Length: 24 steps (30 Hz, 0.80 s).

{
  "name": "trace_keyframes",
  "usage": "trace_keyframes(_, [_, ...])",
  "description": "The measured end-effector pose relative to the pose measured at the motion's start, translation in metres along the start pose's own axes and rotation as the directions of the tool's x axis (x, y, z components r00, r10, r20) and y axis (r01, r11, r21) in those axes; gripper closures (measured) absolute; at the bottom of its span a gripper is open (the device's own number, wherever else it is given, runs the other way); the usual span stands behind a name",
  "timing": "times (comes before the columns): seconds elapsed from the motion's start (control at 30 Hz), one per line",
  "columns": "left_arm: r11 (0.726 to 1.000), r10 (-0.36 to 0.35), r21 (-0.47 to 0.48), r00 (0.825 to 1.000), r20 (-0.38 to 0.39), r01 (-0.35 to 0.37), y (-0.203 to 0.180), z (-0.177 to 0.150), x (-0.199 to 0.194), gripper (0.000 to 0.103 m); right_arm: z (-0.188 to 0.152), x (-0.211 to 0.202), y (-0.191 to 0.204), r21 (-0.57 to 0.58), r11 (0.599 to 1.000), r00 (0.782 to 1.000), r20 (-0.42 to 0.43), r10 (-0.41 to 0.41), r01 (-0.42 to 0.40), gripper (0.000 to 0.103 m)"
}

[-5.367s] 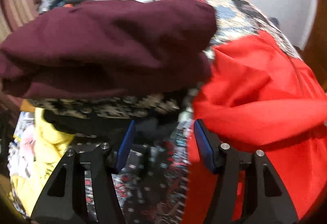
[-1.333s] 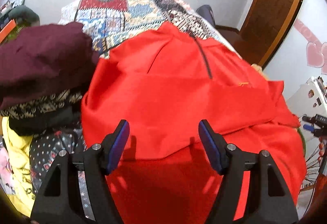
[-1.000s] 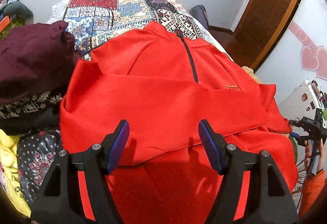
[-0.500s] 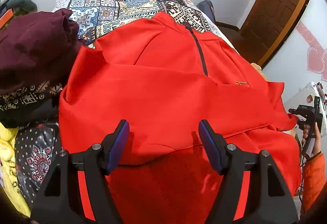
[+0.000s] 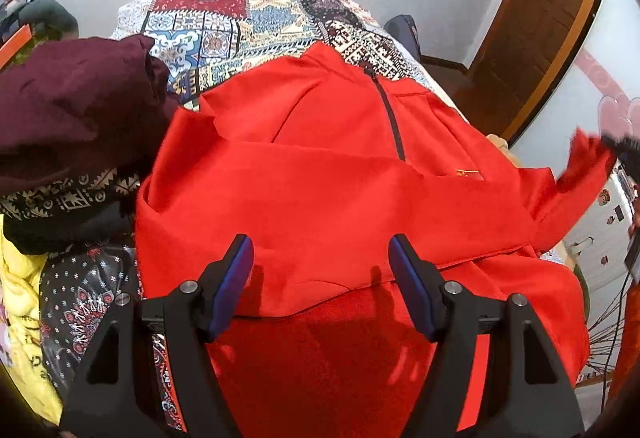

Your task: Fold large clothes

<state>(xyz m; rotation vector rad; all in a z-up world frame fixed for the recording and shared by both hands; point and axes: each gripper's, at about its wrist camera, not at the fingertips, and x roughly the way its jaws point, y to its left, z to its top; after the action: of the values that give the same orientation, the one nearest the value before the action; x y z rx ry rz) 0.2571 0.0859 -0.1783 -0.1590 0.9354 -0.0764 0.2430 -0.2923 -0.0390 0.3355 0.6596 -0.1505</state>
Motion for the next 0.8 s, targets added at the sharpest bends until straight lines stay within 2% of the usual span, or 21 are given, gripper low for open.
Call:
trace_keyframes(0.1, [1.0,-0.006,0.004,1.0,0.015,0.006,0.001,0.001,-0.008,0.033,0.004,-0.007,0.043,-0.068,0.991,0.994,-0.003,0.111,-0.111,0.095])
trace_keyframes(0.23, [1.0,-0.004,0.007,0.999,0.035,0.003,0.003,0.002,-0.018,0.033,-0.005,-0.005,0.099,-0.149,0.961,0.972,-0.043,0.229,-0.233,0.095])
trace_keyframes(0.37, [1.0,0.009,0.019,0.999,0.05,-0.01,0.006,0.002,-0.025,0.033,-0.038,0.009,0.149,-0.22,0.912,0.935,-0.153,0.319,-0.347,0.095])
trace_keyframes(0.47, [1.0,0.016,0.023,0.999,0.05,-0.017,0.011,0.0,-0.027,0.033,-0.076,0.028,0.18,-0.272,0.874,0.904,-0.27,0.332,-0.402,0.095])
trace_keyframes(0.63, [1.0,0.026,0.006,0.999,0.036,-0.027,0.022,-0.007,-0.026,0.033,-0.148,0.066,0.207,-0.314,0.822,0.818,-0.501,0.281,-0.475,0.095])
trace_keyframes(0.8, [0.999,0.037,-0.007,0.999,0.015,-0.037,0.032,-0.014,-0.024,0.033,-0.187,0.078,0.212,-0.338,0.805,0.762,-0.615,0.203,-0.488,0.092])
